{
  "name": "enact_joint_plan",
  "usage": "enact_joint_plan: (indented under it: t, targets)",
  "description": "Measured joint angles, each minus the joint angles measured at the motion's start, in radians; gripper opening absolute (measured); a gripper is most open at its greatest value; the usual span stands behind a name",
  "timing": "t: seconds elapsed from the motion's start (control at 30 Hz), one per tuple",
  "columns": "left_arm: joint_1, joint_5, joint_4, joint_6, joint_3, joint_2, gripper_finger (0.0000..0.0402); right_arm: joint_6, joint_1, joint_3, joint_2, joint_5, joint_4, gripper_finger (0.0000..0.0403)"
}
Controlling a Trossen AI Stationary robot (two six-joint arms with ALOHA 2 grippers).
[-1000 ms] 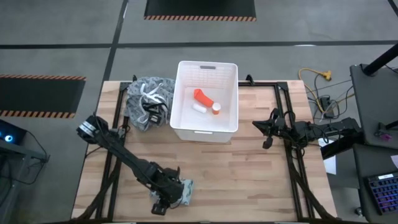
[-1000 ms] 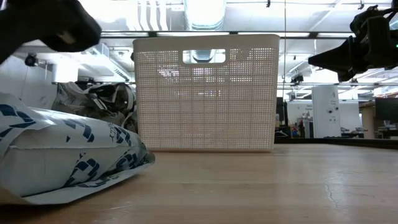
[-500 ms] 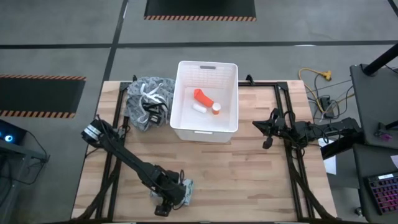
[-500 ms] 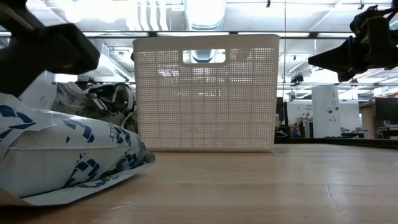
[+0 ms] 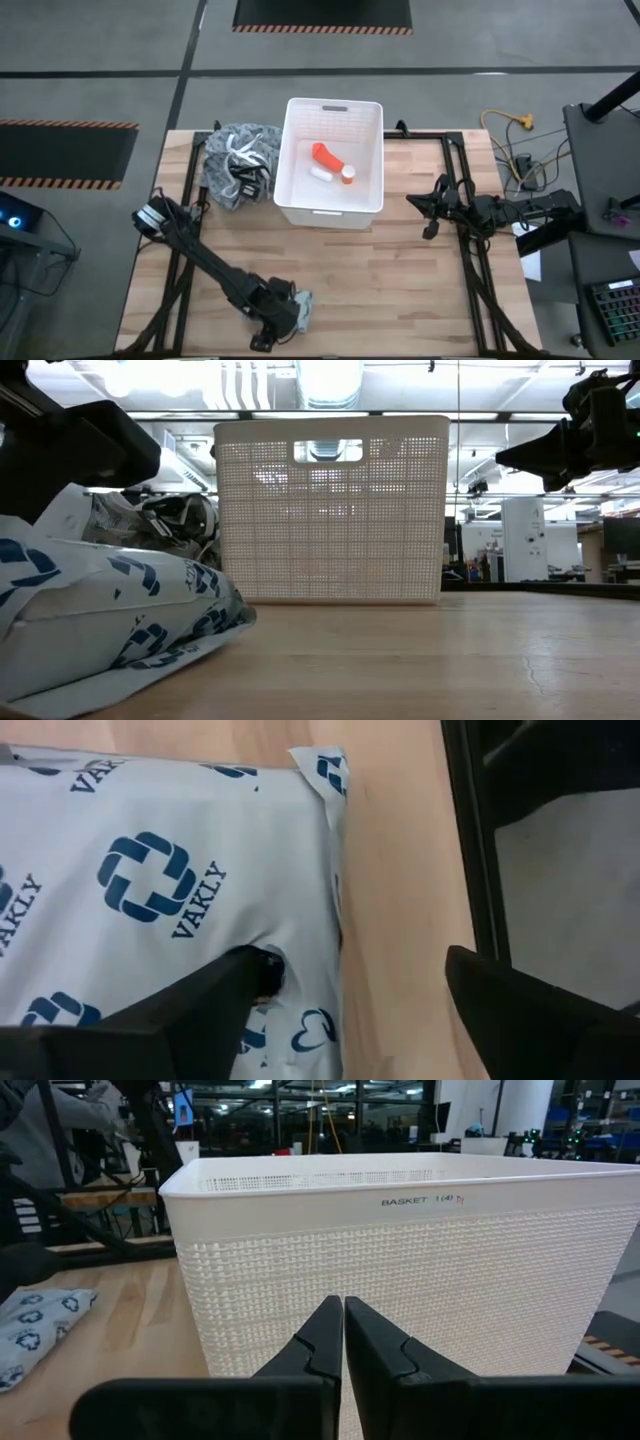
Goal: Pick & place medical supplies in basket/bin
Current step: Put the white bag into the white bin
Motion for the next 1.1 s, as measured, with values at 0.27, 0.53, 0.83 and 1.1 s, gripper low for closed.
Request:
enact_joint_plan:
  t: [0.27, 0.53, 0.83, 1.1]
  targets:
    - [-0.019, -0.148, -0.006, 0.0, -0.007, 0.002, 0.0182, 0.0, 0.0, 0.0, 0.0, 0.0, 0.0, 0.0008]
    - [-0.019, -0.175, 0.04, -0.003, -0.028, 0.002, 0.0042, 0.0, 0.0, 0.0, 0.0, 0.0, 0.0, 0.0008]
    - [-0.015, -0.118, 0.04, -0.004, -0.033, -0.016, 0.0001, 0.0, 0.0, 0.0, 0.0, 0.0, 0.0, 0.0008]
    - [-0.017, -0.146, -0.053, -0.001, -0.038, -0.138, 0.0, 0.0, 0.0, 0.0, -0.001, 0.0, 0.0, 0.0008]
